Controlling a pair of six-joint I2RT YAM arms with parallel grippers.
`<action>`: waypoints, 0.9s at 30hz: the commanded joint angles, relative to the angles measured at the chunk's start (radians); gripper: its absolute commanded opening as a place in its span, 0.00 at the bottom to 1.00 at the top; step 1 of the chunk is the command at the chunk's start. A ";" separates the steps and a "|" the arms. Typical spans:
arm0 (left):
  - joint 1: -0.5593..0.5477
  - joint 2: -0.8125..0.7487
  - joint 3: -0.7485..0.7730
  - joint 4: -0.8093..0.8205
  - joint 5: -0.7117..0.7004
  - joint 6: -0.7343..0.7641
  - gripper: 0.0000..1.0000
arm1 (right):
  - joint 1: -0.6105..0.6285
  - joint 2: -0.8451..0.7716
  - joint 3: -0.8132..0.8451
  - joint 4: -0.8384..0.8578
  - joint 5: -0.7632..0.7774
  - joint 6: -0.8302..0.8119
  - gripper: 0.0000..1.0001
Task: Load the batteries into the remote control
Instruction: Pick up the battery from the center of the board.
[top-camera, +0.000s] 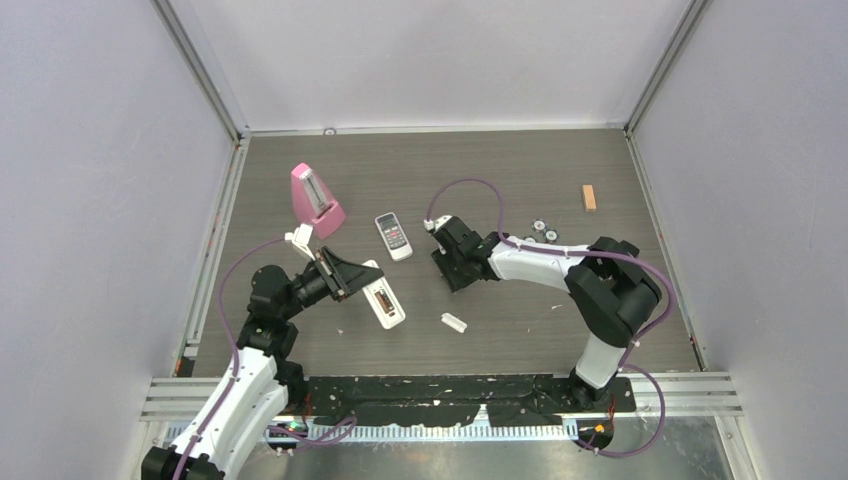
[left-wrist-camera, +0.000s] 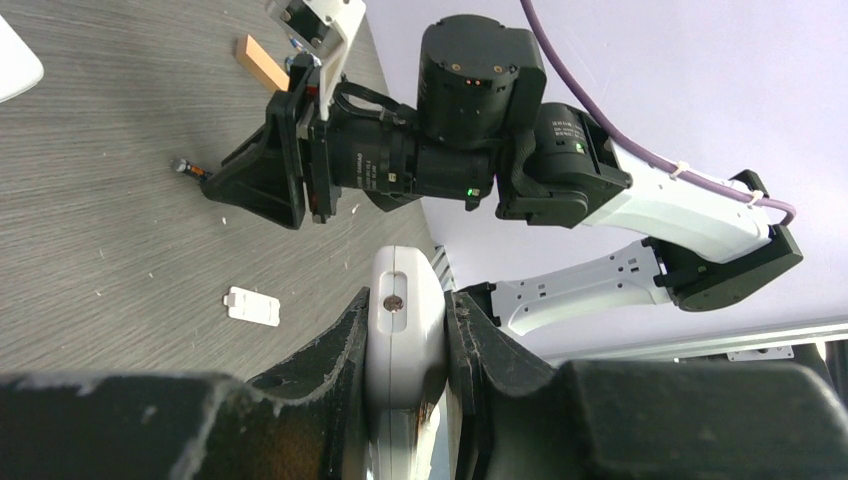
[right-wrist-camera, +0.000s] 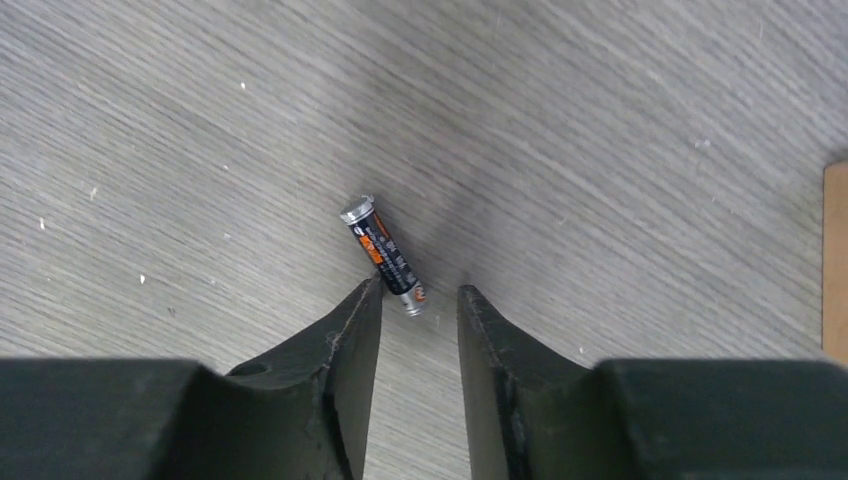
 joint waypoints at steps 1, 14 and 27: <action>0.008 0.004 -0.001 0.085 0.037 -0.010 0.00 | -0.012 0.042 0.048 0.018 -0.033 -0.051 0.36; 0.011 -0.002 -0.005 0.082 0.038 -0.011 0.00 | -0.015 0.046 0.067 -0.015 -0.081 -0.054 0.06; 0.010 -0.020 -0.027 0.149 0.057 -0.056 0.00 | -0.011 -0.436 -0.062 -0.006 -0.232 0.128 0.06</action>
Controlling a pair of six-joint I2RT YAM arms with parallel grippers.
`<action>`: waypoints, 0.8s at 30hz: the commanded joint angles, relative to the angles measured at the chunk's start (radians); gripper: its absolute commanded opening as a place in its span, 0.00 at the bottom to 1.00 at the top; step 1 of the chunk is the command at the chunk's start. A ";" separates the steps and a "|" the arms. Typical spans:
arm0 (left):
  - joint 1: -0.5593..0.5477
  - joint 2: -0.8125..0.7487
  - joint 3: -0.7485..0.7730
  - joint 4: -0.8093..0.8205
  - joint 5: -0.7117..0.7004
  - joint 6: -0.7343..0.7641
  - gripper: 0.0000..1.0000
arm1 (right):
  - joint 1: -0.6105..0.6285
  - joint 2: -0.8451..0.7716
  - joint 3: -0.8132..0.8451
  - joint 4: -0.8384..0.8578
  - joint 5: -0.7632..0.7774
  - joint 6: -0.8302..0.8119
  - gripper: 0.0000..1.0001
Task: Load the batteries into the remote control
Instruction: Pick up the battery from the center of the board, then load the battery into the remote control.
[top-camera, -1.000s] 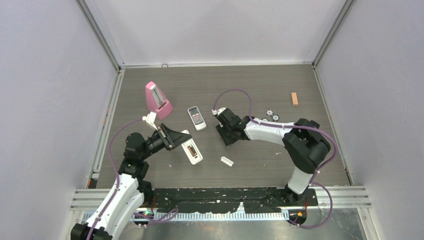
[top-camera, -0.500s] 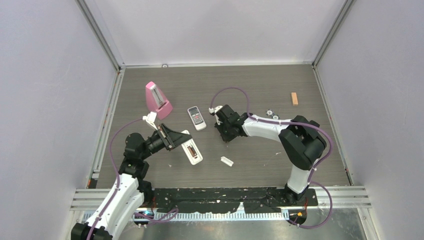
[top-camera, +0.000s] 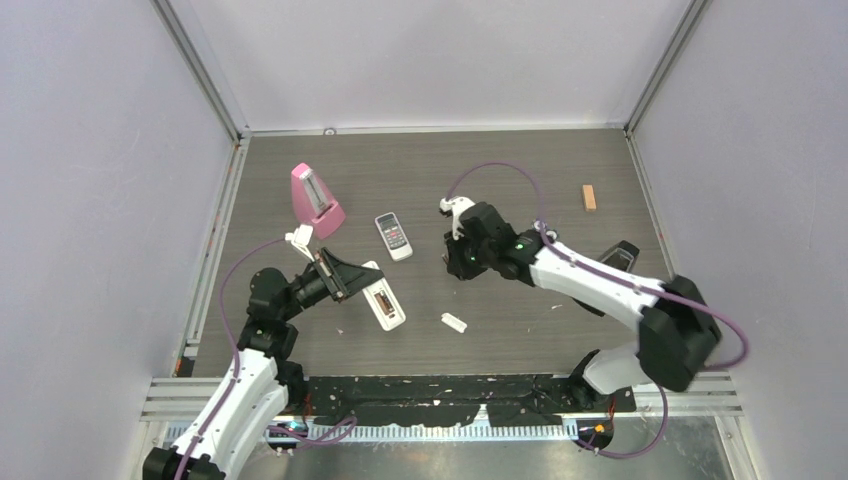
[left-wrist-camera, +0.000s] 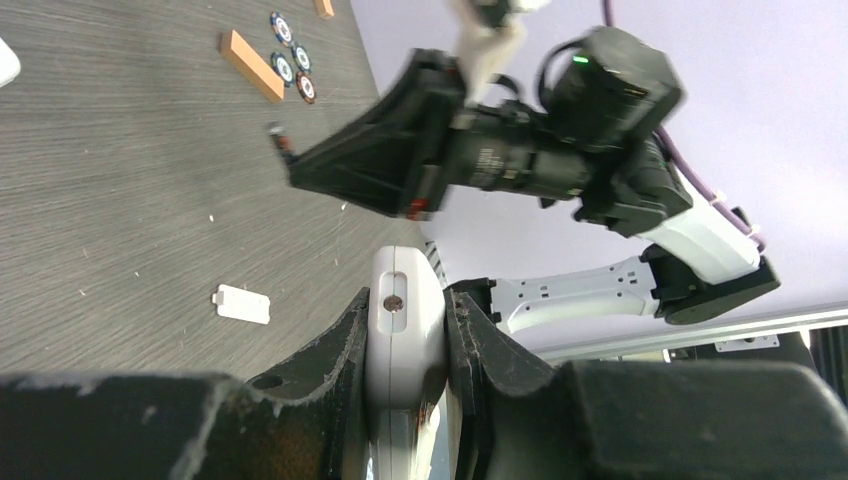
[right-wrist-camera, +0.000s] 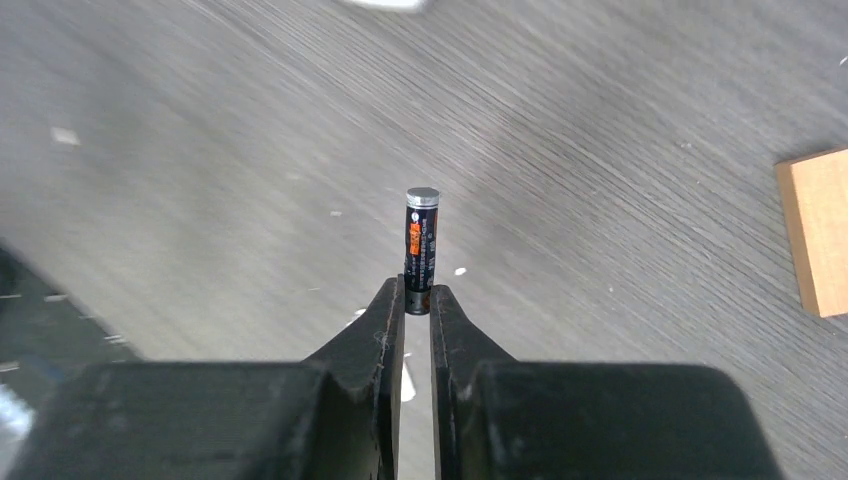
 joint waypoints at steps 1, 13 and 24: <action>0.004 -0.015 -0.020 0.136 0.033 -0.048 0.00 | 0.007 -0.233 -0.032 0.013 -0.122 0.117 0.05; 0.000 -0.102 -0.062 0.180 -0.020 -0.142 0.00 | 0.232 -0.415 0.124 -0.077 -0.205 0.287 0.06; 0.000 -0.222 -0.089 0.071 -0.099 -0.174 0.00 | 0.443 -0.181 0.403 -0.268 -0.022 0.301 0.06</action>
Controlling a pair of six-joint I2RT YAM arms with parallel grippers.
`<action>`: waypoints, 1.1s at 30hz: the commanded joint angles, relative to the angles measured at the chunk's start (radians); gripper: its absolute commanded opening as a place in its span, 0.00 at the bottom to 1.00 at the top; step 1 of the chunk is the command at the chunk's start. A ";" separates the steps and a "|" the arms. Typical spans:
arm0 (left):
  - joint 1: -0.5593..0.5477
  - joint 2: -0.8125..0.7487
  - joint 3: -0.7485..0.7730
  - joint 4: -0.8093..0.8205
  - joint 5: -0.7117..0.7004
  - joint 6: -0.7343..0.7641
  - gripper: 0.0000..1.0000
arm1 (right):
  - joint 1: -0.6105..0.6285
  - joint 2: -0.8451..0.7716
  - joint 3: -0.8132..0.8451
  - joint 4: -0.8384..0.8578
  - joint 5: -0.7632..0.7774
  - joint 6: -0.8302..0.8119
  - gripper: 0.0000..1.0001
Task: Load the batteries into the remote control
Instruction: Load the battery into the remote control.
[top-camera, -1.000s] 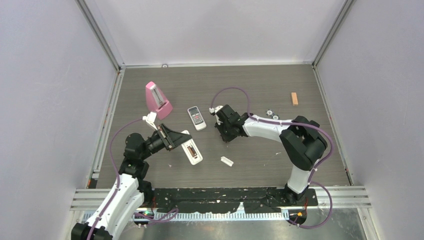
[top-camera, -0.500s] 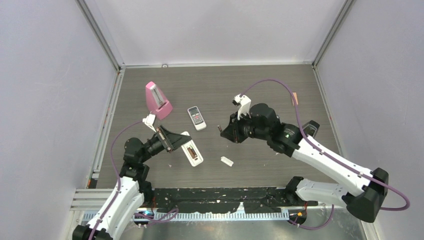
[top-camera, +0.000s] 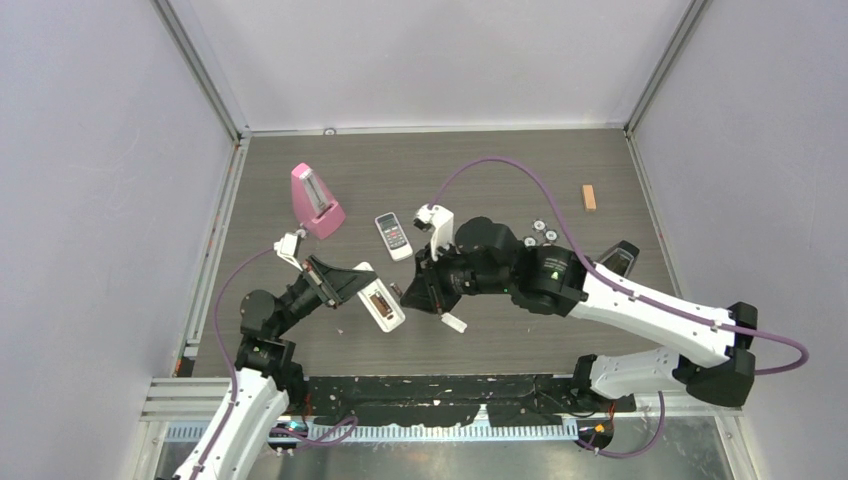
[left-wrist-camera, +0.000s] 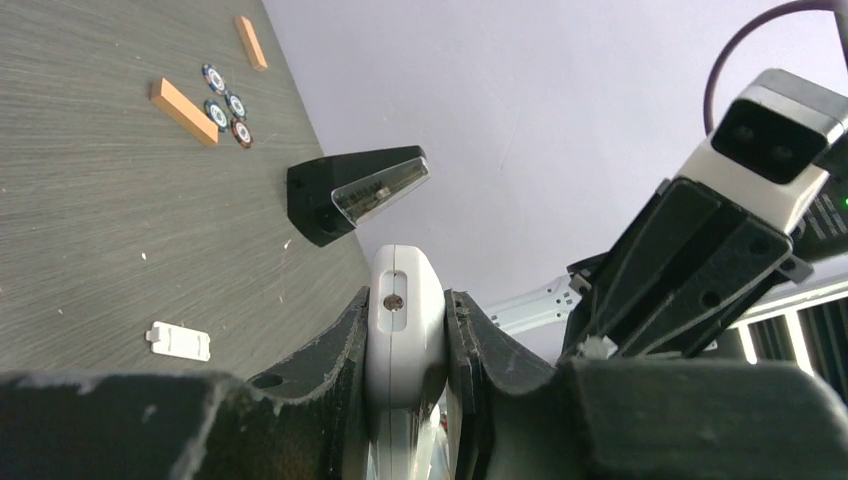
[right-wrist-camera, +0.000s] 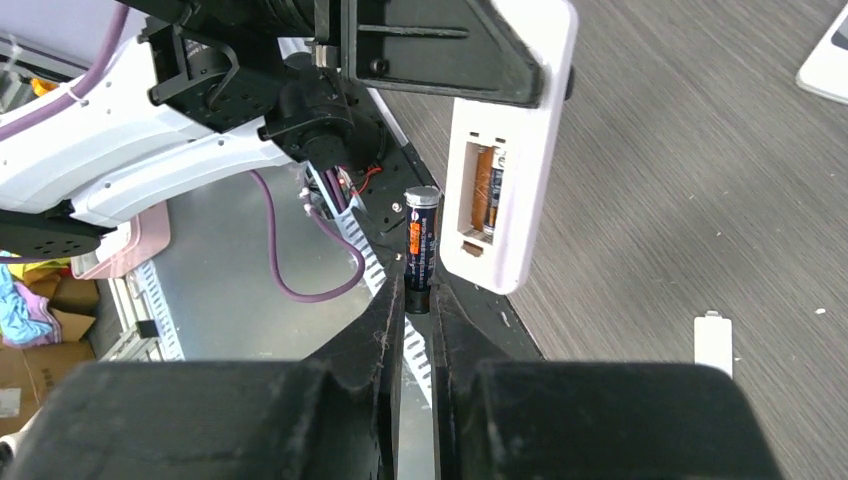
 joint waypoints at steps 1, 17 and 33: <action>0.000 -0.032 -0.015 -0.011 -0.042 -0.036 0.00 | 0.051 0.090 0.105 -0.087 0.097 0.014 0.06; 0.000 -0.029 -0.027 0.001 -0.053 -0.065 0.00 | 0.120 0.261 0.284 -0.219 0.234 -0.003 0.06; 0.000 -0.007 -0.026 0.025 -0.050 -0.063 0.00 | 0.128 0.329 0.322 -0.274 0.242 -0.014 0.09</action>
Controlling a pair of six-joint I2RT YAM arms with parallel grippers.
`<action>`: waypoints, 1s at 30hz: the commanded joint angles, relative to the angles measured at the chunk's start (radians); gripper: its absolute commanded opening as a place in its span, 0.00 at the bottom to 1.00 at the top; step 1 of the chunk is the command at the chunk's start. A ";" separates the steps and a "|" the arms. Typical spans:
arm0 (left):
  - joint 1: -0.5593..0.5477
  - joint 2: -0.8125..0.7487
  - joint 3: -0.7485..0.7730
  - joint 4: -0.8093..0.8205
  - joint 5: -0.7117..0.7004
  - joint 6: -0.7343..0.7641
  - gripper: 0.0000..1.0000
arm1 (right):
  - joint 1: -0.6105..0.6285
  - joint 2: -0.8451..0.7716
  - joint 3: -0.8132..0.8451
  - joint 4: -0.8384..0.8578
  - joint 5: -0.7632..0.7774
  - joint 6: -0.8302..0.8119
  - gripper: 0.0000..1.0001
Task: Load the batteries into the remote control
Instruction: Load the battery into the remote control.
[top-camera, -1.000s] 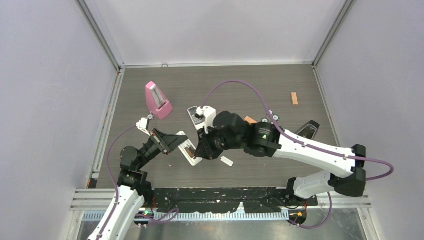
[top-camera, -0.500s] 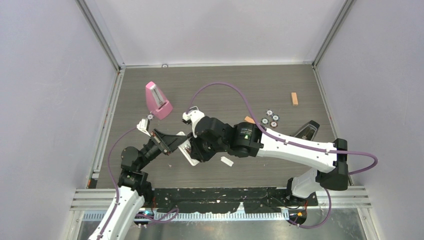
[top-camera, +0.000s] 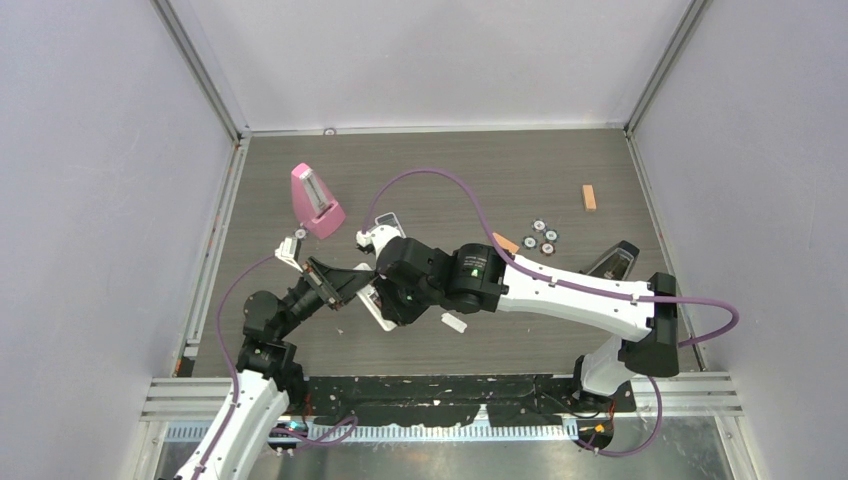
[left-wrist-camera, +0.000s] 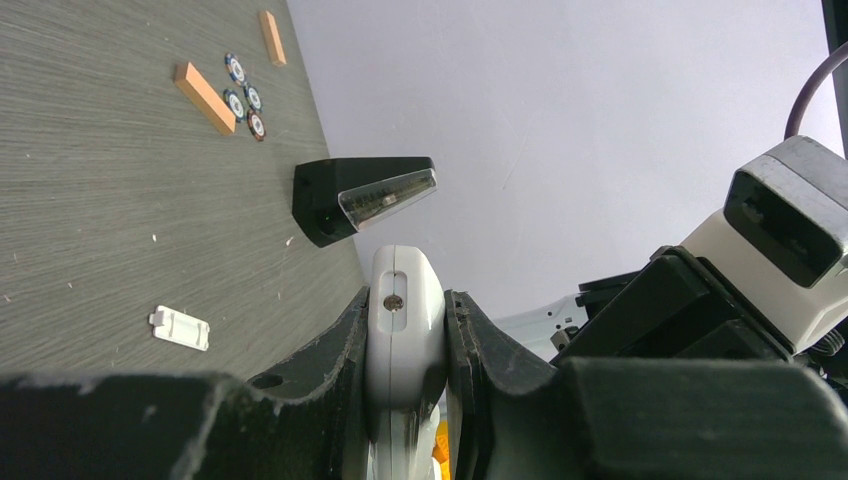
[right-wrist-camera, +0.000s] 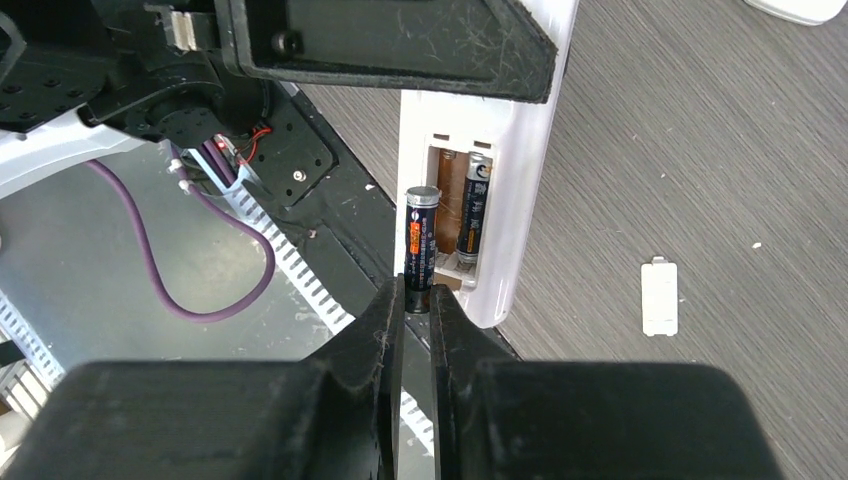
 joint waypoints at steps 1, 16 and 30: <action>0.000 0.002 0.006 0.062 -0.001 -0.001 0.00 | 0.006 0.008 0.059 -0.020 0.041 -0.003 0.09; 0.000 -0.002 0.004 0.058 0.002 -0.001 0.00 | 0.006 0.043 0.085 -0.043 0.049 -0.003 0.20; 0.000 -0.007 0.003 0.055 0.000 -0.007 0.00 | 0.007 0.002 0.080 -0.011 0.049 0.002 0.37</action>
